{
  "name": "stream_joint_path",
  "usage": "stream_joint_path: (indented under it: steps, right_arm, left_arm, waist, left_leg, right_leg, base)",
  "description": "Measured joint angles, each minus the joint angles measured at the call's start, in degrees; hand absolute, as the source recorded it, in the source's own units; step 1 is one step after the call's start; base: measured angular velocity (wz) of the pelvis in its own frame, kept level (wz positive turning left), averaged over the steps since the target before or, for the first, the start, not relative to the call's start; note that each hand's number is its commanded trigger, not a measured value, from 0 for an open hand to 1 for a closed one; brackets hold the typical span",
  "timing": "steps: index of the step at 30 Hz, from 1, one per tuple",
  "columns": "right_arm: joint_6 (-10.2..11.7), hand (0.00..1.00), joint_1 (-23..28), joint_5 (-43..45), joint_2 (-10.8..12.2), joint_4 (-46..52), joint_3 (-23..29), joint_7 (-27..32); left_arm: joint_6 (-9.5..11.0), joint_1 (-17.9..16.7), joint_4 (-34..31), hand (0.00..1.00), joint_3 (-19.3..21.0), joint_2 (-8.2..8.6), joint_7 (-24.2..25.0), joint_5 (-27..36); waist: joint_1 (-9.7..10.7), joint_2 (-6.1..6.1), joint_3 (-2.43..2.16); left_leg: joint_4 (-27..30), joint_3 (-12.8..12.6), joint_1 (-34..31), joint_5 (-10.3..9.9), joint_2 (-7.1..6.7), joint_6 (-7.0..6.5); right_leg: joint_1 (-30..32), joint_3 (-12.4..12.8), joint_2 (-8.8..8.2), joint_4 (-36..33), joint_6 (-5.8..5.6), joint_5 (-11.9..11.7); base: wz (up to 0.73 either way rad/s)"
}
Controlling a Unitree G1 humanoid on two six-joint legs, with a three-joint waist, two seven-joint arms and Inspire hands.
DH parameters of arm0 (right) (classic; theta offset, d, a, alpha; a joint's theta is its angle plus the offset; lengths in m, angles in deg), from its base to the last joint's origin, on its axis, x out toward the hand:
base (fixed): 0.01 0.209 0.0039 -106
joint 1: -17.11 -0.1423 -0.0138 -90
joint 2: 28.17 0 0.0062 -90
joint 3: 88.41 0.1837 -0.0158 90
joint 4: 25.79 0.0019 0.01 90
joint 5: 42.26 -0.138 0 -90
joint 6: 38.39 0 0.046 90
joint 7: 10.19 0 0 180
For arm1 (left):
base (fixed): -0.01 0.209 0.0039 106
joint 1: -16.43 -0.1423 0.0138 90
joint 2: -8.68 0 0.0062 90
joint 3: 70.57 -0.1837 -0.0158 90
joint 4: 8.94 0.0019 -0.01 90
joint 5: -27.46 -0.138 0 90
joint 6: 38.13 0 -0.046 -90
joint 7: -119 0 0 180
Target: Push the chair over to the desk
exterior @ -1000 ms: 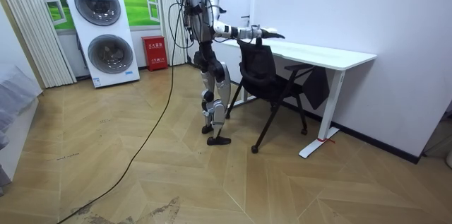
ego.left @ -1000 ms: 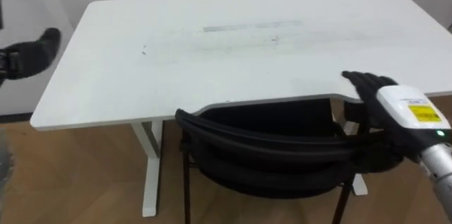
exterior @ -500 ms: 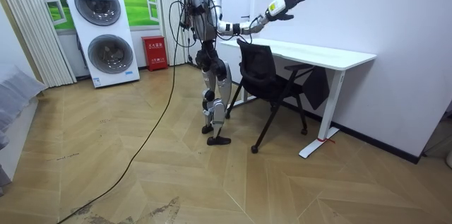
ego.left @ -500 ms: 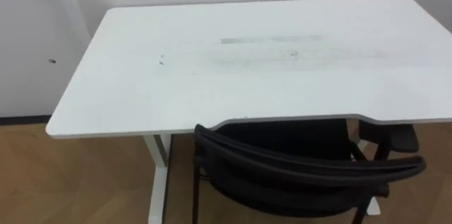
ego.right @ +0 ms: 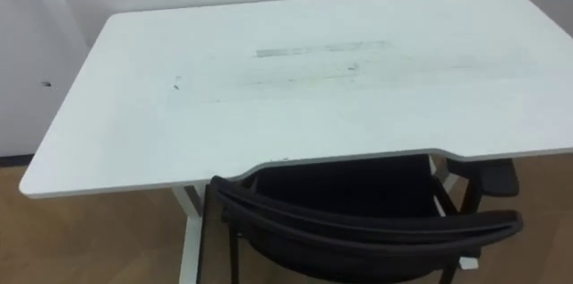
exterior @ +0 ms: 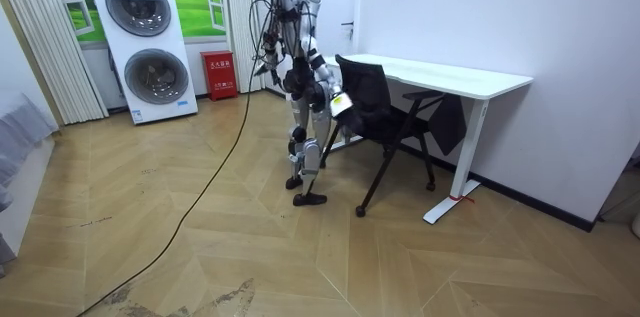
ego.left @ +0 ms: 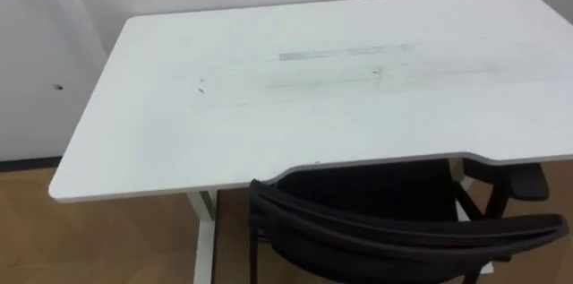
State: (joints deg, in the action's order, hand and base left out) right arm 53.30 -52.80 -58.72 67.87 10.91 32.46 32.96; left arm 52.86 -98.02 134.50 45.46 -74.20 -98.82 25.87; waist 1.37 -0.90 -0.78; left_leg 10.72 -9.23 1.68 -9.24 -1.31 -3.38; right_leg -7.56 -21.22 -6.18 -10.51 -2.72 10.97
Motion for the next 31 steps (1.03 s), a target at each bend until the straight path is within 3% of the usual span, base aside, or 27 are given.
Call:
stream_joint_path:
  steps: [5,9,11,16,20,31]
  right_arm:
    - [-3.03,0.00,-0.55,-3.35,1.45,-13.12,-2.68,-7.86]
    - [-4.40,0.00,-2.59,-4.96,1.53,-17.58,-7.61,-15.21]
    - [-5.90,0.00,-4.38,-5.47,1.60,-17.95,-10.03,-19.47]
    - [-6.81,0.00,-8.01,-6.30,1.66,-17.87,-14.78,-24.78]
    - [-6.81,0.00,-10.10,-6.46,1.85,-17.64,-18.02,-28.97]
    - [-7.65,0.00,-11.02,-10.28,3.05,-17.96,-23.95,-37.03]
  left_arm:
    - [-2.74,-0.32,10.38,0.00,-0.51,2.00,8.42,2.09]
    - [-3.99,0.21,11.47,0.00,-0.82,3.75,13.53,2.03]
    - [-5.72,1.41,11.70,0.00,-1.29,4.37,16.10,2.02]
    - [-8.12,4.03,12.16,0.00,-6.01,4.29,20.80,2.01]
    - [-8.78,6.47,12.02,0.00,-9.43,4.02,24.24,1.89]
    - [-9.48,8.92,11.93,0.00,-16.79,3.84,28.48,1.95]
  waist:
    - [0.30,0.24,0.02]
    - [-0.11,0.50,0.00]
    - [-0.44,0.90,0.05]
    - [-0.34,1.42,0.17]
    - [-0.32,1.49,0.19]
    - [0.31,2.21,0.49]
  left_leg:
    - [-0.08,0.19,1.89,-1.03,-0.39,0.01]
    - [-0.05,0.11,2.25,-1.30,-0.44,0.05]
    - [-0.03,0.02,2.44,-1.33,-0.41,0.10]
    - [0.71,0.07,2.34,-1.73,-0.25,0.12]
    - [1.02,0.27,1.95,-1.86,-0.21,0.12]
    - [1.58,1.36,0.92,-2.36,-0.39,0.08]
  right_leg:
    - [-1.68,0.87,-0.11,0.76,-0.50,1.00]
    - [-2.00,1.16,-0.15,0.68,-0.55,1.15]
    - [-2.18,1.14,-0.48,0.66,-0.53,1.19]
    - [-2.47,1.14,0.08,0.81,-0.50,1.22]
    - [-2.40,1.02,0.18,0.91,-0.50,1.22]
    - [-2.56,0.67,0.29,0.93,-0.50,1.22]
  base:
    - [0.00]
    - [-0.01]
    - [0.00]
    - [0.00]
    - [0.02]
    - [0.04]
